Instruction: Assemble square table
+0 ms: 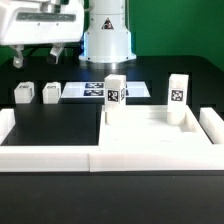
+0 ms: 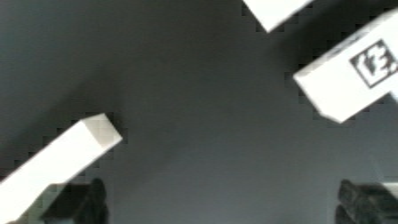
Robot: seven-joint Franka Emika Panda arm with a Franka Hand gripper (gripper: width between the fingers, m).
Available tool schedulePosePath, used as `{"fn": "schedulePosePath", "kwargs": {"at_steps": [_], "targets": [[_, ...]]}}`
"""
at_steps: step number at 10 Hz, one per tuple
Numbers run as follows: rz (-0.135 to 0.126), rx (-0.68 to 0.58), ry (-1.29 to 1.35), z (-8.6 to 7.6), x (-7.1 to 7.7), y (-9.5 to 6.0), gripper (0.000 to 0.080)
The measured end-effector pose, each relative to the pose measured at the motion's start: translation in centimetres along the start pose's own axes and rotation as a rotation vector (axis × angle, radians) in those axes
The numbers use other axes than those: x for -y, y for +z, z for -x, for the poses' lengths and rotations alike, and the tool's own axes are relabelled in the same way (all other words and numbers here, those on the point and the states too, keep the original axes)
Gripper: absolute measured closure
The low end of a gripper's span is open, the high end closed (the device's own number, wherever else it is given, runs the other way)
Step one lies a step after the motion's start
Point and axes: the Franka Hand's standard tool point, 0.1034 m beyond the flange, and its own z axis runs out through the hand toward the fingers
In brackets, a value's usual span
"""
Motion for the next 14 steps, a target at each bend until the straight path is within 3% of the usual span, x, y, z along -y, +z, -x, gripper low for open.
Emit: {"fn": "schedulePosePath", "kwargs": {"at_steps": [1,3,4,7,11,14], "targets": [[-0.031,0.007,0.198,0.4,0.4,1.0,0.0150],[-0.144,0.081,0.582,-0.2,2.2,1.7,0.0150],[-0.186,0.077,0.713,-0.6,2.1,1.5,0.0150],[-0.207,0.100,0.745,-0.7,2.7,1.5,0.0150],[-0.380,0.410,0.714,0.8,5.0,3.1,0.0150],[-0.463,0.585,0.661,1.2,5.3,4.5,0.0150]]}}
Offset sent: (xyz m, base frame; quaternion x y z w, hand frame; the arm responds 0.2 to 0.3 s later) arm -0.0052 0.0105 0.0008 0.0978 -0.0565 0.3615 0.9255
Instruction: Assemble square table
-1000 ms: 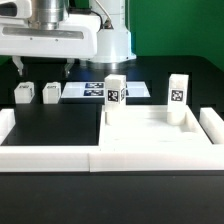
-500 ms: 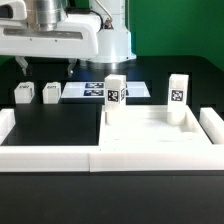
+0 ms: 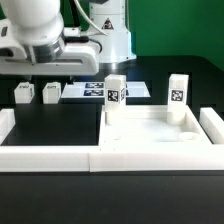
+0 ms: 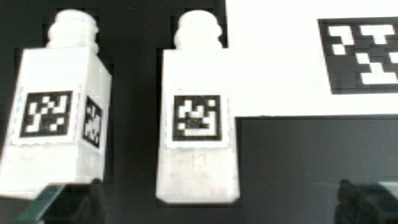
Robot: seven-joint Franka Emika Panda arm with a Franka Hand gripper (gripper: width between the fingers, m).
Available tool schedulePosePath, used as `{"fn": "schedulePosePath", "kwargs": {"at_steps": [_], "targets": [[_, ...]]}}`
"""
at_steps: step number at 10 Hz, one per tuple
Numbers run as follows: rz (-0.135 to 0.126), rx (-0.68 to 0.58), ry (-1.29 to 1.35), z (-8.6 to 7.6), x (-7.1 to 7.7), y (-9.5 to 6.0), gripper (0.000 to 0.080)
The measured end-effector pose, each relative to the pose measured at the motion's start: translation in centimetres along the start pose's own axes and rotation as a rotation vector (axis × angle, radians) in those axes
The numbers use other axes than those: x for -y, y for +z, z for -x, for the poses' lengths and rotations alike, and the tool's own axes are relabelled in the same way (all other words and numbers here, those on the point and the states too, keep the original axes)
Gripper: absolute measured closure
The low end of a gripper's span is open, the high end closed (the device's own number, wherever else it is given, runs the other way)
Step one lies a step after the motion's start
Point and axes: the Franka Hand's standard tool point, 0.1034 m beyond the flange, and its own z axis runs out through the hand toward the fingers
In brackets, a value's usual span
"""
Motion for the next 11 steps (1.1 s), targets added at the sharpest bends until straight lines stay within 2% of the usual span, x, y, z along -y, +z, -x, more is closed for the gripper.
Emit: {"fn": "schedulePosePath", "kwargs": {"at_steps": [2,5,6,9,11], "targets": [[0.000,0.071,-0.008,-0.4,0.0,0.1,0.0150],[0.001,0.075,-0.014,-0.5,0.2,0.4,0.0150],[-0.016,0.123,-0.009,-0.1,0.3,1.3,0.0150],[-0.045,0.212,-0.008,0.2,0.6,3.8,0.0150],[-0.040,0.213,-0.020,0.1,0.9,4.2,0.0150]]}}
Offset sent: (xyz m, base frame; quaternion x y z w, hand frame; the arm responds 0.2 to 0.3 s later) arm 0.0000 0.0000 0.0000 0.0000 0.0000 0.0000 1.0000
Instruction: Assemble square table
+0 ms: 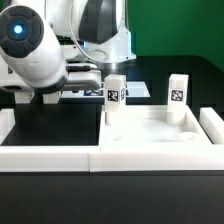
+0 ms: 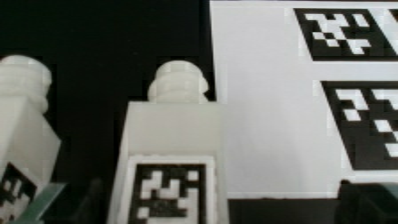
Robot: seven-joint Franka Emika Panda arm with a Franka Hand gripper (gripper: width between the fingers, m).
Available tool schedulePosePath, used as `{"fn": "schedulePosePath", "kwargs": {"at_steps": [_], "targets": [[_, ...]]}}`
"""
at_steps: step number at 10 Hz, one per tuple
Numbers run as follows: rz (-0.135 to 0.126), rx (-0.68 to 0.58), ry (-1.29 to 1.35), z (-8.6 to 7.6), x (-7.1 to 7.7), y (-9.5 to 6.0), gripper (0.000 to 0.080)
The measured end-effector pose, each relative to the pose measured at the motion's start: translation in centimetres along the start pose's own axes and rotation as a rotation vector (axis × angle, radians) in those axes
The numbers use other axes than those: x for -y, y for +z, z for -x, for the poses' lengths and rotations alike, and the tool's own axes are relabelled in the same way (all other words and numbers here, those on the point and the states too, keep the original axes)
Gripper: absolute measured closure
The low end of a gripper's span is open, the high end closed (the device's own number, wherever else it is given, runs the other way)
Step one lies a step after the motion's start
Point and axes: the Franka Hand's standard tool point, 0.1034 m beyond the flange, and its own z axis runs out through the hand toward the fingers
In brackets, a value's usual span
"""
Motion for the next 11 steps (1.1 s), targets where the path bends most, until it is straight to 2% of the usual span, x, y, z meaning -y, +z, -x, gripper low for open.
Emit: {"fn": "schedulePosePath", "kwargs": {"at_steps": [2,4,11], "targets": [[0.001,0.001,-0.002,-0.02,0.05,0.05,0.0173],[0.002,0.002,-0.004,-0.03,0.10,0.07,0.0516],[0.005,-0.002,-0.015,0.01,0.22,-0.23,0.0511]]}}
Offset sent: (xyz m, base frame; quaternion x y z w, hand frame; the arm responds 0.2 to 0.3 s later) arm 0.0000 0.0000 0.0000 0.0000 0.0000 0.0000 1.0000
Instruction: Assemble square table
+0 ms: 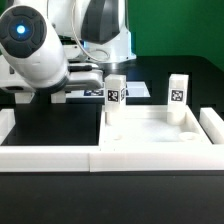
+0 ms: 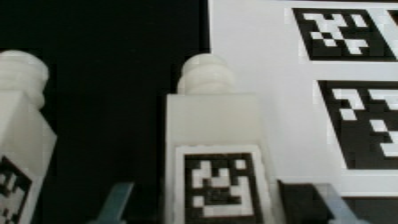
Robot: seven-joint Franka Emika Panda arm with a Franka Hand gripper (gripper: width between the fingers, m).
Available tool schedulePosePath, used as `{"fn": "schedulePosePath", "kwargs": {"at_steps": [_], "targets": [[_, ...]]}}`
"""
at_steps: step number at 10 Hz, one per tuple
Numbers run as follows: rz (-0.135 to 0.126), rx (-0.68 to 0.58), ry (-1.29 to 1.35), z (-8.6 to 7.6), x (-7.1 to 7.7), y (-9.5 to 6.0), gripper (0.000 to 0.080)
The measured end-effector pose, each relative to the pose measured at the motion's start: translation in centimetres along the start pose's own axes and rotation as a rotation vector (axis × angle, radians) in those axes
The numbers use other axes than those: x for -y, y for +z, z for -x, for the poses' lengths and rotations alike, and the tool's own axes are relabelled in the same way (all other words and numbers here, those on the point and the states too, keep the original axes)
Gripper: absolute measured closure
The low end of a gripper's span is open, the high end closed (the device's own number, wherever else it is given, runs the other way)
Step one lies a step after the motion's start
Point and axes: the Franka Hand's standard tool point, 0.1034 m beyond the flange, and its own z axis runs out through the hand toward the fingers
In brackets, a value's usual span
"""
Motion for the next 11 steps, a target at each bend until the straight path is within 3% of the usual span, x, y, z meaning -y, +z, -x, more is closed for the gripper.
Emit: {"fn": "schedulePosePath", "kwargs": {"at_steps": [3,5,6,8,9,11], "targets": [[-0.004,-0.066,-0.054,3.8,0.5,-6.0,0.0509],[-0.002,-0.110,-0.063,4.7,0.7,-7.4,0.0509],[-0.002,-0.108,-0.065,4.5,0.7,-7.1,0.0509],[0.021,-0.259,-0.074,3.2,0.7,-8.3,0.0509],[0.030,-0.327,-0.078,2.3,1.0,-9.8,0.0509],[0.066,-0.440,-0.097,1.3,1.6,-14.5,0.0509]]}}
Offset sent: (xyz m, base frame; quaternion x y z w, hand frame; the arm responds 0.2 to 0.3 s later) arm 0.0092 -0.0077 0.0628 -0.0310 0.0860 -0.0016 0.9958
